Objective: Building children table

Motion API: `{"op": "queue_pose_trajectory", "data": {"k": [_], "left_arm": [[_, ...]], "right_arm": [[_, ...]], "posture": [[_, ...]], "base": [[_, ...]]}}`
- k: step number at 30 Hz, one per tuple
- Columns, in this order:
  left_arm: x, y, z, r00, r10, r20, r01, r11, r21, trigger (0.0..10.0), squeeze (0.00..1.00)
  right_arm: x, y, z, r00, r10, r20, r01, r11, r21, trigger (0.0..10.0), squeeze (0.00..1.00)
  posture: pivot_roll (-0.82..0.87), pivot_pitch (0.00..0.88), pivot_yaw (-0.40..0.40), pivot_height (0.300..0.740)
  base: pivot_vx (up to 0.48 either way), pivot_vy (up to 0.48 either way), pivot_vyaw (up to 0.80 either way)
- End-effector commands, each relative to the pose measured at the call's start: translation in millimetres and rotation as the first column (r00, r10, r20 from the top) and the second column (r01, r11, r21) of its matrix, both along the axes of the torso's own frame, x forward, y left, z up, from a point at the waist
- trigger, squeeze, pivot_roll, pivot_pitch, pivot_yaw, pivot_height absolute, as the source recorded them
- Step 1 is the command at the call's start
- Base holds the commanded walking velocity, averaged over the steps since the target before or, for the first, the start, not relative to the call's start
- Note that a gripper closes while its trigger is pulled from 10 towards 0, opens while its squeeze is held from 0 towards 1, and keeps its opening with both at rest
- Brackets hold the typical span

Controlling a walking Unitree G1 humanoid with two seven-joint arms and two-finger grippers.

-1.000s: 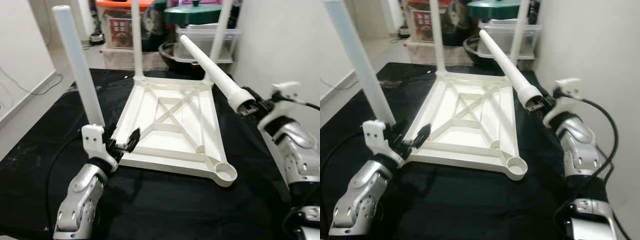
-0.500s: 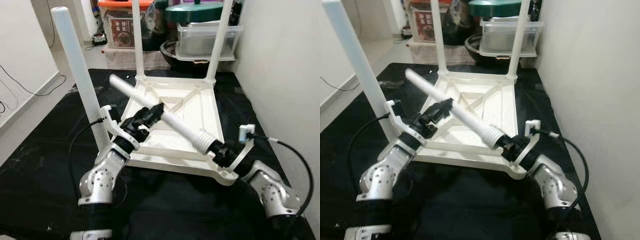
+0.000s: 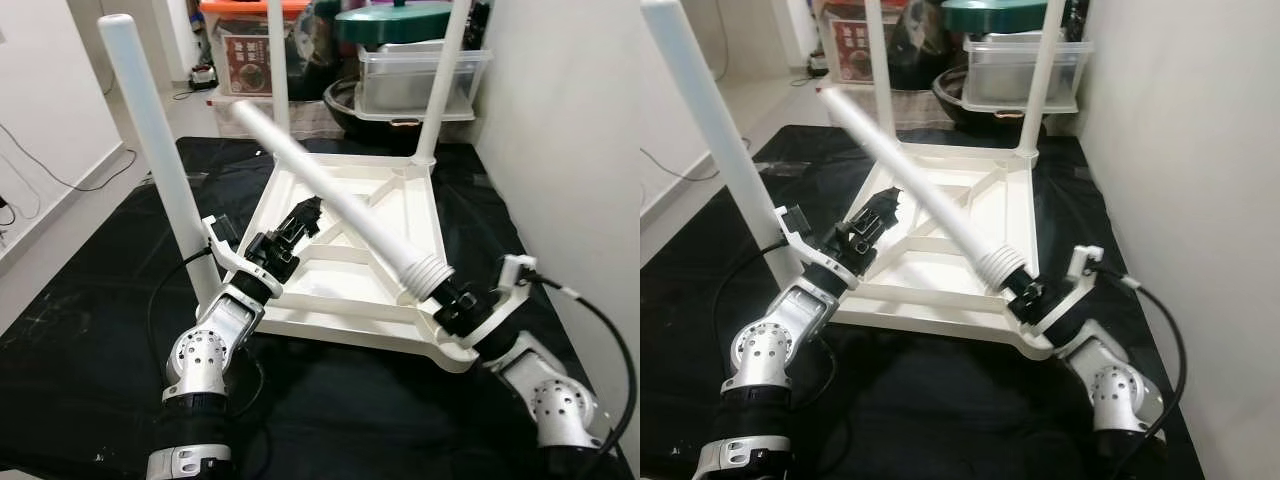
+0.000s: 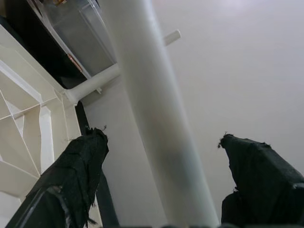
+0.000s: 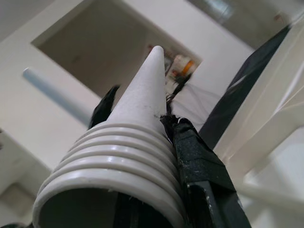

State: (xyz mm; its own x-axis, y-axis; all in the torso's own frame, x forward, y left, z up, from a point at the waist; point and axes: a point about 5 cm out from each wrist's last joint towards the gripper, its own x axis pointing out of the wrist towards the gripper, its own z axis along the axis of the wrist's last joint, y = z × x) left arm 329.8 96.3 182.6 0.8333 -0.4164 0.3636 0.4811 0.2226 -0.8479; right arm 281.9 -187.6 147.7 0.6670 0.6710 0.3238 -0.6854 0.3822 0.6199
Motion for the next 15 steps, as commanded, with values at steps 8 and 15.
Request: {"op": "queue_pose_trajectory", "data": {"k": [8,15], "left_arm": [[6.4,-8.3,14,0.990,-0.129,0.056,0.134,0.986,-0.103,10.0,0.00],[-7.0,-14.5,26,0.961,-0.230,0.153,0.250,0.961,-0.121,10.0,0.00]], "right_arm": [[-28.2,18.5,5,0.949,0.316,0.019,-0.315,0.949,-0.020,0.0,0.00],[-30.7,17.7,-1,0.928,0.372,-0.021,-0.372,0.925,-0.074,0.0,0.00]], "posture": [[-0.12,0.000,0.029,0.740],[-0.12,0.000,0.025,0.740]], "base": [[0.000,0.000,0.00],[0.000,0.000,0.00]]}}
